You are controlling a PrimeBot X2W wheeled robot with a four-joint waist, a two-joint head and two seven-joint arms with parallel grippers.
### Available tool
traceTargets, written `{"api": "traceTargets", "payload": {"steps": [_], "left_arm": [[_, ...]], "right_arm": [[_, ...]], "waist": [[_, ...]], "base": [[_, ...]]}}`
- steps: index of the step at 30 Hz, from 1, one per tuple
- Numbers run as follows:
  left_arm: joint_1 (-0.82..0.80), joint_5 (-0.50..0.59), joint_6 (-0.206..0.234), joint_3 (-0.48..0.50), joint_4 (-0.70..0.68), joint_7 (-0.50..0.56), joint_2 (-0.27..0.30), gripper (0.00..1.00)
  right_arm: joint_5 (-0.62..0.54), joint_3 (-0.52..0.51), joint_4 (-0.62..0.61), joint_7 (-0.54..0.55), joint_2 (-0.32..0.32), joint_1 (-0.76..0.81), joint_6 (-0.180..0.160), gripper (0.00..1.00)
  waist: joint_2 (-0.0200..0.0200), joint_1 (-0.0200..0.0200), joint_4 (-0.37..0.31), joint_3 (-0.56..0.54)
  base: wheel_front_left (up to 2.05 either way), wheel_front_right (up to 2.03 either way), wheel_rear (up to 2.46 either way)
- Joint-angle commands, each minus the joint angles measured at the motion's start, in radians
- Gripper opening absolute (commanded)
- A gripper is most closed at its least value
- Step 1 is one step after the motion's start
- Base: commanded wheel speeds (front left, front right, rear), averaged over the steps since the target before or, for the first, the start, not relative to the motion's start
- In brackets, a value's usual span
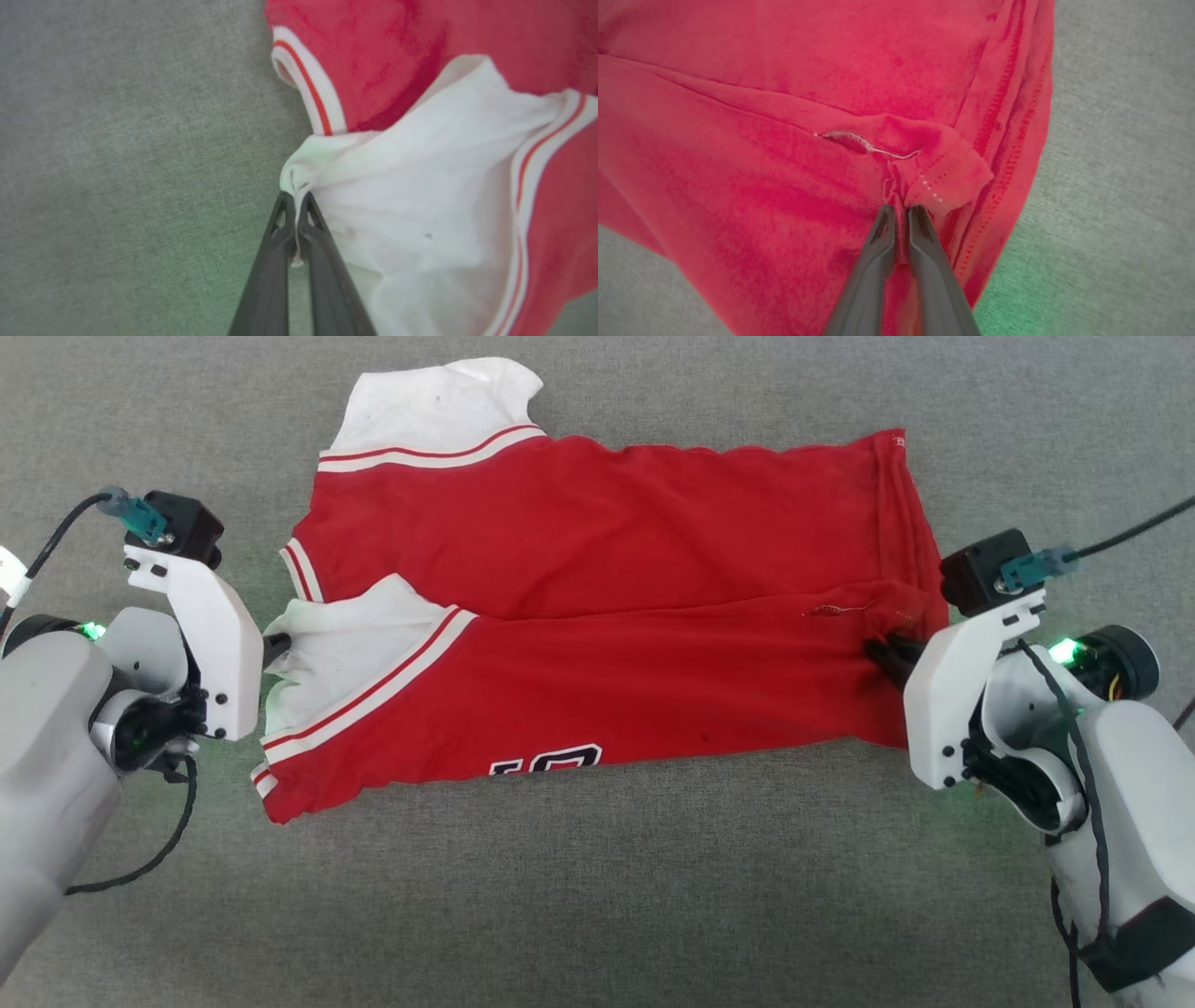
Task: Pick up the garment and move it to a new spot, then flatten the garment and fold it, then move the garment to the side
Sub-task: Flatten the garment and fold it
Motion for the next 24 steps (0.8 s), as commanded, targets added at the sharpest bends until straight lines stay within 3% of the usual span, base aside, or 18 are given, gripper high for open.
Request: {"api": "traceTargets", "payload": {"steps": [1, 2, 3, 4, 9, 13, 19, 24], "left_arm": [[-0.022, -0.002, -0.005, 0.001, 0.021, 0.006, -0.005, 0.10], [-0.029, -0.012, -0.006, 0.004, 0.041, 0.011, -0.010, 0.37], [-0.033, -0.018, -0.006, 0.007, 0.057, 0.014, -0.014, 0.61], [-0.042, -0.019, -0.008, 0.008, 0.064, 0.011, -0.016, 0.97], [-0.059, -0.027, -0.013, 0.010, 0.071, 0.005, 0.004, 1.00], [-0.033, -0.041, -0.003, 0.017, 0.017, 0.007, 0.045, 1.00], [0.024, -0.061, 0.044, 0.029, -0.108, 0.013, 0.097, 1.00], [0.118, -0.096, 0.118, 0.039, -0.289, 0.011, 0.175, 1.00]], "right_arm": [[-0.002, 0.004, 0.010, 0.002, 0.002, -0.012, -0.001, 0.35], [-0.001, 0.010, 0.018, 0.003, 0.003, -0.018, -0.001, 0.47], [-0.002, 0.015, 0.020, 0.003, 0.002, -0.023, -0.001, 1.00], [-0.003, 0.019, 0.019, 0.000, -0.003, -0.028, -0.001, 1.00], [-0.013, -0.023, -0.009, -0.021, -0.010, -0.015, -0.001, 1.00], [-0.040, -0.097, -0.102, -0.061, 0.010, 0.035, -0.001, 1.00], [-0.080, -0.165, -0.218, -0.140, 0.038, 0.104, -0.001, 1.00], [-0.136, -0.244, -0.325, -0.240, 0.093, 0.170, -0.001, 1.00]], "waist": [[0.0000, 0.0000, -0.001, 0.001], [0.0000, 0.0000, -0.002, 0.000], [0.0000, 0.0000, -0.002, 0.000], [0.0000, 0.0000, -0.001, -0.001], [0.0000, 0.0000, 0.006, -0.015], [0.0000, 0.0000, 0.016, -0.038], [0.0000, 0.0000, 0.023, -0.058], [0.0000, 0.0000, 0.019, -0.070]], "base": [[0.00, 0.00, 0.00], [0.00, 0.00, 0.00], [0.00, 0.00, 0.00], [0.00, 0.00, 0.00], [0.00, 0.00, 0.00], [0.00, 0.00, 0.00], [0.00, 0.00, 0.00], [0.00, 0.00, 0.00]]}}
